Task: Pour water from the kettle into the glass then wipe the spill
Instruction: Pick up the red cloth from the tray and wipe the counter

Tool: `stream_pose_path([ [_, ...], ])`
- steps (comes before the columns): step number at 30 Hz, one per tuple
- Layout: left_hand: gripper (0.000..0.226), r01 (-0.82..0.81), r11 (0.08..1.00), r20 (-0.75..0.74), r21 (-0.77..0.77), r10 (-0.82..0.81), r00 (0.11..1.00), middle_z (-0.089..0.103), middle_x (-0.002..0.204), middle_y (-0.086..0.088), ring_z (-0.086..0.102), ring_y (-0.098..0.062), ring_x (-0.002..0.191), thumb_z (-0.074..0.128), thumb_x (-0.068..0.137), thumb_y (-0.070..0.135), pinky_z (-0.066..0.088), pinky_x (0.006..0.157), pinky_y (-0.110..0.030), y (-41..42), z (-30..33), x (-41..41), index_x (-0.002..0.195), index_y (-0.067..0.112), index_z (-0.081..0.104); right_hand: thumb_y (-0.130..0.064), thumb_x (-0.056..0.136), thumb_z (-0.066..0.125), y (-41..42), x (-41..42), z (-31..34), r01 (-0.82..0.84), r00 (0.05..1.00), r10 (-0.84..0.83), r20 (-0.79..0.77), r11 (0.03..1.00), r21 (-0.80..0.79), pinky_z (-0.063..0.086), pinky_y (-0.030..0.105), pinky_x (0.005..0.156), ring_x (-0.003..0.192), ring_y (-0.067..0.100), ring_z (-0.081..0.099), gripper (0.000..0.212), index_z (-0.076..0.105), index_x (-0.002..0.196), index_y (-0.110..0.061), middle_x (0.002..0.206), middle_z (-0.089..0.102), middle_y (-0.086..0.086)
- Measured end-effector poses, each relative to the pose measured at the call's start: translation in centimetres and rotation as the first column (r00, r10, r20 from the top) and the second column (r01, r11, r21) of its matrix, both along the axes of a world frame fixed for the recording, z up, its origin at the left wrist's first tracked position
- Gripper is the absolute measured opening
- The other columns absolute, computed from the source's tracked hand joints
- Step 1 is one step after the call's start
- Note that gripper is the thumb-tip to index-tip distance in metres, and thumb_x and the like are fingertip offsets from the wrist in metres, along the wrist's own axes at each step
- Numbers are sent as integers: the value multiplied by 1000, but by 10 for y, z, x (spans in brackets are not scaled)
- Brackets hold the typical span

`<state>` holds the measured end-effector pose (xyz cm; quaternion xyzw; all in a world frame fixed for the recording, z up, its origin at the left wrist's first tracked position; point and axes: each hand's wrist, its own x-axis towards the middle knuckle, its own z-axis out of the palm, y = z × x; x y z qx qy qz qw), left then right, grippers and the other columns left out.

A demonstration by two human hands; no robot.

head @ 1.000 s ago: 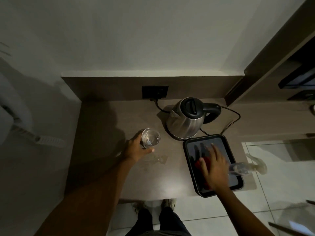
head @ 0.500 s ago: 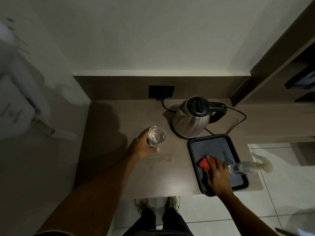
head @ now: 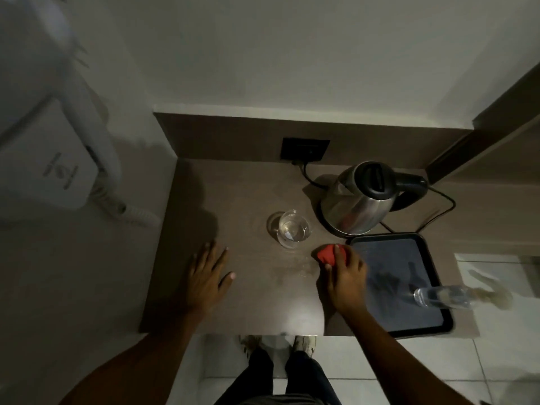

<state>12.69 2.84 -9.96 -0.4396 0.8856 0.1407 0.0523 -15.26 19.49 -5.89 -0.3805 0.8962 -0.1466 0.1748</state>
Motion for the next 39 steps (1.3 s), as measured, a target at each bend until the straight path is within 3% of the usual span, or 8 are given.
stream_pose_path([
  [6, 69, 21, 999, 45, -47, -19, 999, 19, 166, -8, 17, -26, 153, 17, 97, 61, 9, 121, -45, -1, -16, 7, 155, 24, 25, -25, 93, 56, -38, 72, -24, 304, 951, -307, -44, 951, -54, 41, 59, 95, 116, 53, 43, 50, 47, 136, -1, 137, 44, 33],
  [13, 59, -1, 997, -29, -74, -1, 1000, 14, 168, -3, 12, -21, 155, 27, 100, 41, 2, 123, -40, 2, -27, 13, 157, 29, 19, -54, 96, 16, -73, 154, -33, -317, 945, 322, 64, 945, -80, 51, 52, 89, 108, 45, 54, 72, 54, 132, -5, 127, 57, 27],
  [17, 58, -14, 997, -46, -74, 10, 999, 19, 167, -4, 15, -21, 154, 30, 99, 38, 7, 123, -41, 2, -25, 13, 156, 26, 26, -43, 96, 40, -46, 96, -36, -572, 819, 569, -74, 819, -43, 52, 51, 88, 108, 44, 54, 52, 46, 137, -12, 127, 57, 24],
  [22, 58, -17, 998, -41, -65, 15, 999, 14, 168, -2, 11, -21, 155, 26, 101, 40, 2, 123, -40, 2, -25, 12, 157, 28, 20, -32, 96, 45, -15, 13, -30, -99, 982, 85, -166, 992, -78, 39, 51, 97, 116, 47, 43, 47, 50, 135, -6, 134, 46, 27],
  [28, 58, -15, 998, -37, -69, 12, 999, 13, 168, -4, 11, -23, 155, 23, 100, 40, 7, 123, -44, 3, -26, 11, 157, 28, 16, -25, 93, 48, -54, 81, -31, 319, 942, -327, -75, 942, -105, 35, 54, 98, 115, 53, 43, 51, 48, 138, -1, 132, 46, 34],
  [31, 58, -28, 998, -63, -57, 24, 998, 15, 167, -4, 14, -23, 155, 26, 99, 36, 13, 122, -46, 2, -25, 10, 157, 28, 19, -43, 99, 28, -67, 144, -28, 42, 999, -40, 20, 996, -77, 48, 58, 93, 111, 53, 53, 60, 53, 136, -2, 128, 54, 34],
  [33, 61, -22, 998, -62, -55, 18, 998, 17, 166, -5, 17, -23, 154, 34, 96, 34, 13, 121, -45, 2, -24, 10, 156, 26, 23, -42, 98, 40, -64, 172, -31, -224, 974, 225, 9, 971, -78, 56, 53, 83, 106, 48, 60, 53, 59, 131, -5, 123, 60, 30],
  [39, 57, -50, 998, -148, -27, 45, 988, 26, 164, -4, 21, -24, 152, 29, 95, 25, 21, 122, -49, 3, -15, 10, 151, 21, 37, -35, 86, 69, -42, 106, -47, -698, 711, 702, -49, 696, -169, 50, 51, 93, 115, 42, 54, 57, 54, 136, -14, 129, 59, 22],
])
